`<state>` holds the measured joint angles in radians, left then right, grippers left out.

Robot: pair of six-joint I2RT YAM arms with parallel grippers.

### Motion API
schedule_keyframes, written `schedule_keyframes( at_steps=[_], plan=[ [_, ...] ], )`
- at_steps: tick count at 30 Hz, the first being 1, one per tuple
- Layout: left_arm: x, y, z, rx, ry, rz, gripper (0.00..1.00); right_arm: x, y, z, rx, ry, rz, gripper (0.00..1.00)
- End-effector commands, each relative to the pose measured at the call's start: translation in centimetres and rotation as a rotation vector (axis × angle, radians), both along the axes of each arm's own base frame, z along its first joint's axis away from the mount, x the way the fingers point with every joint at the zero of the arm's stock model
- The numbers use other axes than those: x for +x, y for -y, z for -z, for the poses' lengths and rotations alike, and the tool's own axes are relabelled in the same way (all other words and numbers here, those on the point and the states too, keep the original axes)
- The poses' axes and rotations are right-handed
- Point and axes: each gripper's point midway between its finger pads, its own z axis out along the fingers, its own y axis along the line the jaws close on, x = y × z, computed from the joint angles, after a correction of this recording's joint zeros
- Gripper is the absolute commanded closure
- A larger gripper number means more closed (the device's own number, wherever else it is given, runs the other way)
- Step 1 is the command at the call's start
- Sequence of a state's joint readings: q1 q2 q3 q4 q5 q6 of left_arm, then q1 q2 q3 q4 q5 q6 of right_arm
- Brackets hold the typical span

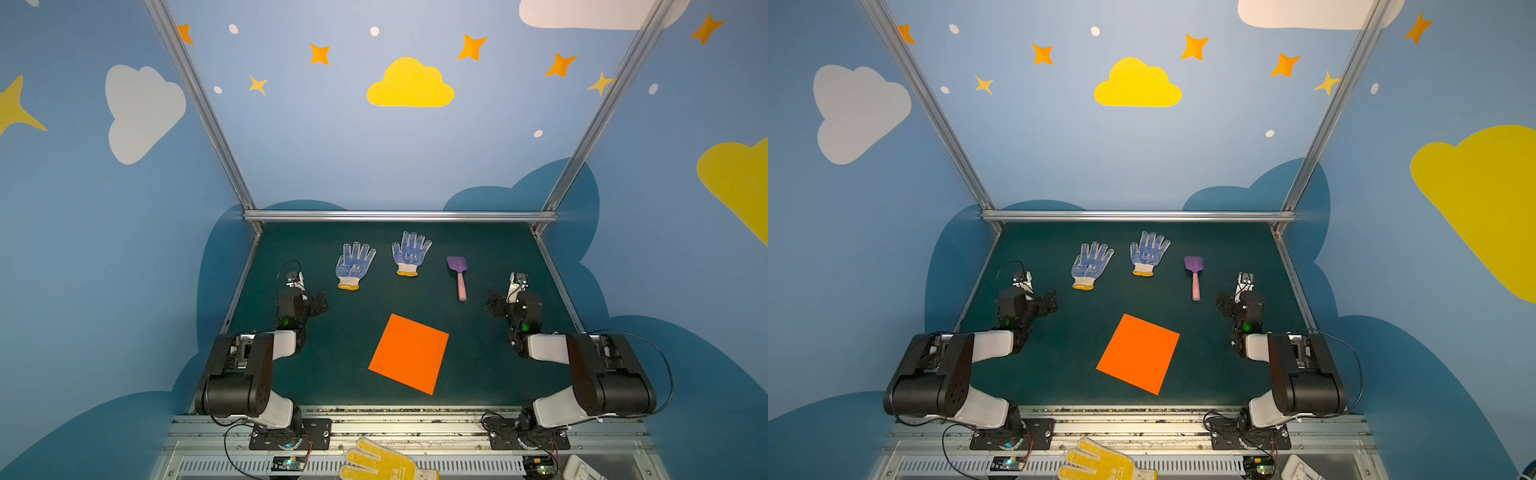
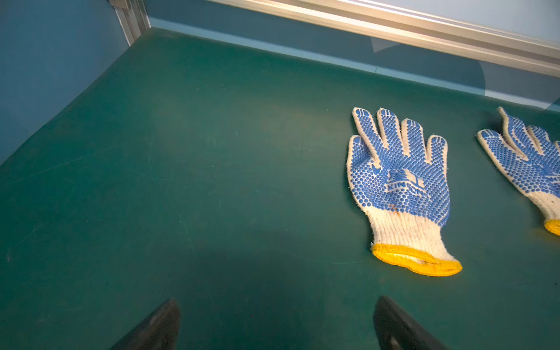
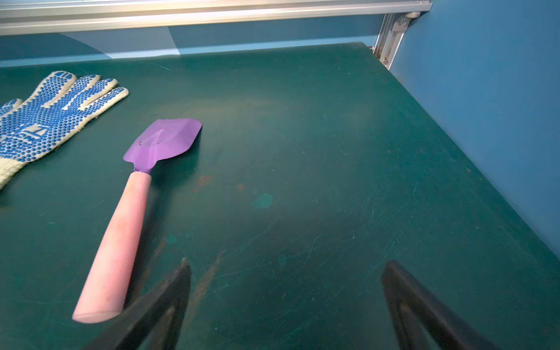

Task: Fold a paper plane with a square sheet of paper (fold left side to right side)
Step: 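Move both grippers forward toward the orange paper sheet's side edges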

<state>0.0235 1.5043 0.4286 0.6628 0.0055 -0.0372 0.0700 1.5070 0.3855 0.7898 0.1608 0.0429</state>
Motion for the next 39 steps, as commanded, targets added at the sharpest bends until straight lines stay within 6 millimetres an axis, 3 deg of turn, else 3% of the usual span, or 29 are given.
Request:
schedule_keyframes(
  at_steps=[1, 30, 35, 39],
  plan=[
    [0.7, -0.3, -0.8, 0.015, 0.025, -0.007, 0.0, 0.5, 0.0, -0.8, -0.011, 0.027, 0.001, 0.03],
    [0.6, -0.5, -0.7, 0.005, 0.024, -0.013, 0.0, 0.5, 0.2, -0.9, -0.007, 0.033, 0.013, 0.03],
    [0.5, -2.1, -3.2, 0.016, -0.041, -0.118, 0.0, 0.7, 1.9, -3.2, -0.024, -0.005, 0.123, 0.03],
    [0.1, -2.0, -5.9, -0.03, -0.068, -0.157, 0.0, 0.4, 2.5, -7.3, 0.08, -0.081, 0.197, 0.03]
  ],
)
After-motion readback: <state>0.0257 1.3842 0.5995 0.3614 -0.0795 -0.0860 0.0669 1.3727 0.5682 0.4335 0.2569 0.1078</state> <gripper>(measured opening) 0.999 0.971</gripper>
